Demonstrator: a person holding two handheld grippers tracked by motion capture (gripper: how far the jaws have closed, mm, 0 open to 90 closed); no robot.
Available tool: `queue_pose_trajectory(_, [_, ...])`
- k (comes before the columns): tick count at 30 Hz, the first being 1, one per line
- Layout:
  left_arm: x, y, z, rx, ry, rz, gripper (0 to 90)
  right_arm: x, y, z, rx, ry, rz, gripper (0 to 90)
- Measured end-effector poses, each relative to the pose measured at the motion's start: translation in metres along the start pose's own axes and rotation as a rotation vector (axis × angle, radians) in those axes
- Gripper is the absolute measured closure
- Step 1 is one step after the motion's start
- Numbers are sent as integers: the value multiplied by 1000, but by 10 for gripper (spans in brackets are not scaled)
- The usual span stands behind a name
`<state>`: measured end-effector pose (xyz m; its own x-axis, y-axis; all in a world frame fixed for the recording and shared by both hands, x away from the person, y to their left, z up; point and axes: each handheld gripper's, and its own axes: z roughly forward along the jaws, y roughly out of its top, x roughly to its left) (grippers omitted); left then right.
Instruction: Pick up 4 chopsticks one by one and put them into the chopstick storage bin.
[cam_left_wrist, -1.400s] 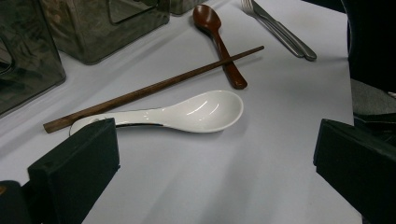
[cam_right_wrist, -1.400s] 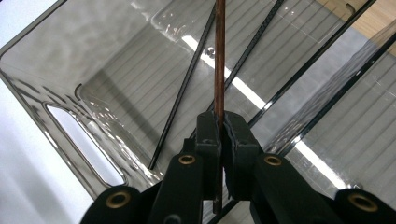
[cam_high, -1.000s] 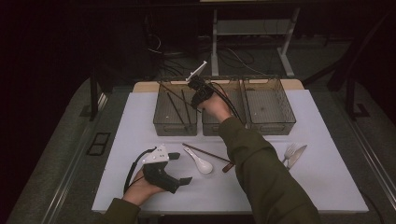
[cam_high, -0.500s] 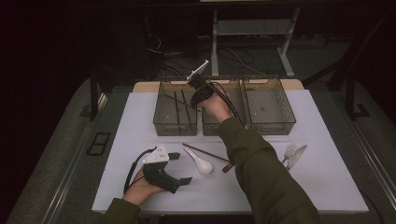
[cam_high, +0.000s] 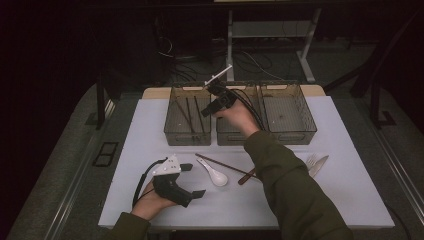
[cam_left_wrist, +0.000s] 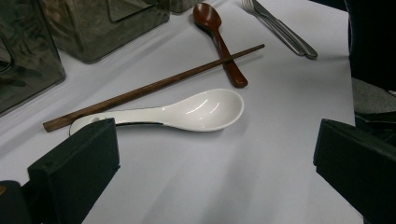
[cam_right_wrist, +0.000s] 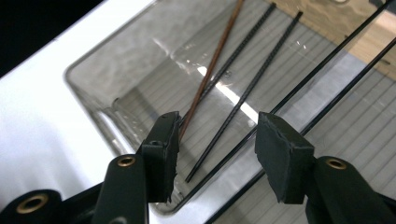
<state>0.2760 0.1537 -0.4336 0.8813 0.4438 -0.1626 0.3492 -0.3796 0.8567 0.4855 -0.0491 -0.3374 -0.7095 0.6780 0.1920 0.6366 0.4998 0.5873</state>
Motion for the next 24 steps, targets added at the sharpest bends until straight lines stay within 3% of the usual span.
queue_pose_trajectory(8, [1, 0, 0, 17, 5, 10, 0, 1, -24, -27, -68, 43, -62, 451])
queue_pose_trajectory(24, [5, -2, -3, 19, 21, -5, 0, -8, -80, -71, -126, 87, -111, 451])
